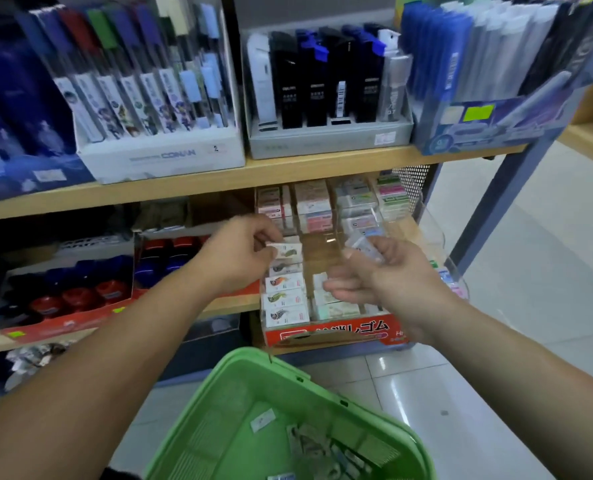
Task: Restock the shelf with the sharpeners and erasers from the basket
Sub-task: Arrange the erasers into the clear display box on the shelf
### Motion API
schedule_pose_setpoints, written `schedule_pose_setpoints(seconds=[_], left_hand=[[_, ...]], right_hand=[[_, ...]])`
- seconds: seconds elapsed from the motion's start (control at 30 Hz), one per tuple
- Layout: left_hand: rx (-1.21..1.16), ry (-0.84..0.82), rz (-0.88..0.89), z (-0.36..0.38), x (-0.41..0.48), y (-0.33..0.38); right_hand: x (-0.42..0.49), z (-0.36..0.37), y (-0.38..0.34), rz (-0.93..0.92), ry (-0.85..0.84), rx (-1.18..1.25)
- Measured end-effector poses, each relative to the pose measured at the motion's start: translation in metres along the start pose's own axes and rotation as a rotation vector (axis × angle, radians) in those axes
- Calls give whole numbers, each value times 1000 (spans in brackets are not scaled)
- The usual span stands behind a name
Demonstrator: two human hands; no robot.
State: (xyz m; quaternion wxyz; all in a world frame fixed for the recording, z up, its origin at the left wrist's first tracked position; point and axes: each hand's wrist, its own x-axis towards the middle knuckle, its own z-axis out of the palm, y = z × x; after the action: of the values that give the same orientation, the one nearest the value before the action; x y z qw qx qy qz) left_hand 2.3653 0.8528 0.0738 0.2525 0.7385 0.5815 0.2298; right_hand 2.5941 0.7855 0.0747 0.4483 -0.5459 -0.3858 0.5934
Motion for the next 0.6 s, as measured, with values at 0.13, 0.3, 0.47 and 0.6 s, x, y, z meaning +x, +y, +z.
schedule_pose_setpoints(seconds=[0.13,0.3,0.47,0.6], left_hand=[[125,-41,25,2,10,-1],[423,-211,63,-4,21,-1],[408,-236,62,-2,19,-5],[23,-87,125,-2,9,8]], right_hand=[[-3,12,-8,-11,8,-189],[5,14,0,-117,37,-355],[16,13,7,39,-50,-112],[20,10,10,40,-85,-168]])
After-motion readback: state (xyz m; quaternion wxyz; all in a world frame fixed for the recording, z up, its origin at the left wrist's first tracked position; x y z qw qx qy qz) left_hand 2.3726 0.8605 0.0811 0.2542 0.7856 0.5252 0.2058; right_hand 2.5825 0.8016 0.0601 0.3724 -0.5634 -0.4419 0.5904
